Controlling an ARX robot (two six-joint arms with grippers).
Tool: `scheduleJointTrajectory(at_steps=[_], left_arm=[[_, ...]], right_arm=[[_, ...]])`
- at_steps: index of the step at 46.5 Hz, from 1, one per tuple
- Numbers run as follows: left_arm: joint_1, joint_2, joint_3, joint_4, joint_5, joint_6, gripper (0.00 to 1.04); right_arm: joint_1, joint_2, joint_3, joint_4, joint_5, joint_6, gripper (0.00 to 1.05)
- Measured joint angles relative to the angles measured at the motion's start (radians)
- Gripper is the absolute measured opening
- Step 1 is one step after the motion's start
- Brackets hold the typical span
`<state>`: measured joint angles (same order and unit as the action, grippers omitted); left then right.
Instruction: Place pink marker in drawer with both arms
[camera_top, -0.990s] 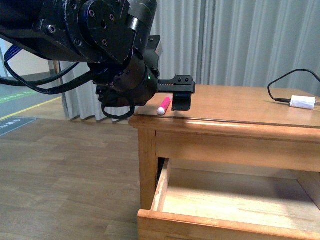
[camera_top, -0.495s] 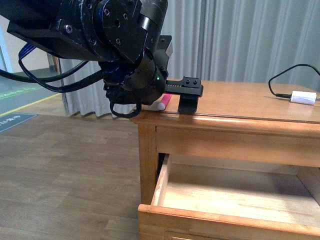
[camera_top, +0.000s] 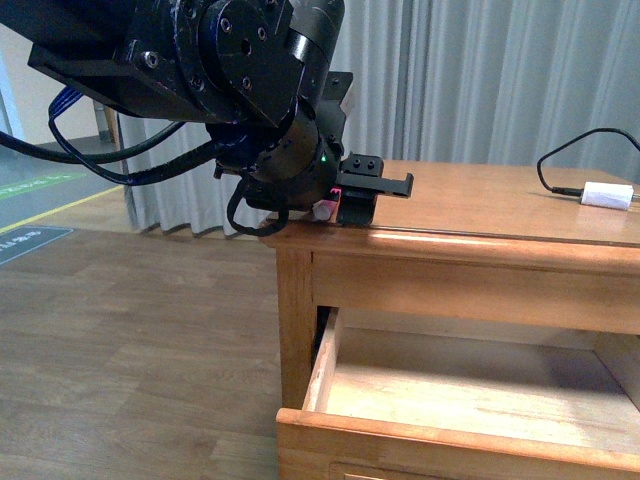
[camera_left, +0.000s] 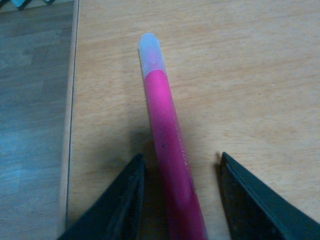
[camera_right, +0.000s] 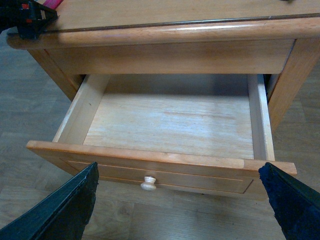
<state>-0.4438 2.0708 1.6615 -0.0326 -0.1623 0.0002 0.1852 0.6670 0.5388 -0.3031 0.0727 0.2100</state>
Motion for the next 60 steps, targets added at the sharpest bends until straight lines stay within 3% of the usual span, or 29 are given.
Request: scheduleJointTrajectory(at_steps=[5,10,21,33,39,50,60], left_arm=[[-0.001,0.0,0.0,-0.008,-0.013,0.009,0.27],[-0.001,0.0,0.0,-0.009,-0.013,0.019,0.15],[0.005,-0.019,-0.04,0.042,0.056,0.049,0.15],[-0.002,-0.185,-0.283,0.18,0.352,0.161,0.15],[-0.015,-0.283,-0.4,0.22,0.43,0.219,0.15],[-0.043,-0.379,-0.56,0.263,0.494,0.291,0.15],[-0.072,-0.319,-0.605,0.288,0.415,0.359,0.15]], right_arm=[[0.0,0.0,0.0,0.0,0.0,0.0,0.96],[0.0,0.0,0.0,0.0,0.0,0.0,0.96],[0.0,0.0,0.0,0.0,0.0,0.0,0.96],[0.0,0.0,0.0,0.0,0.0,0.0,0.96],[0.0,0.0,0.0,0.0,0.0,0.0,0.96],[0.0,0.0,0.0,0.0,0.0,0.0,0.96],[0.0,0.0,0.0,0.0,0.0,0.0,0.96]])
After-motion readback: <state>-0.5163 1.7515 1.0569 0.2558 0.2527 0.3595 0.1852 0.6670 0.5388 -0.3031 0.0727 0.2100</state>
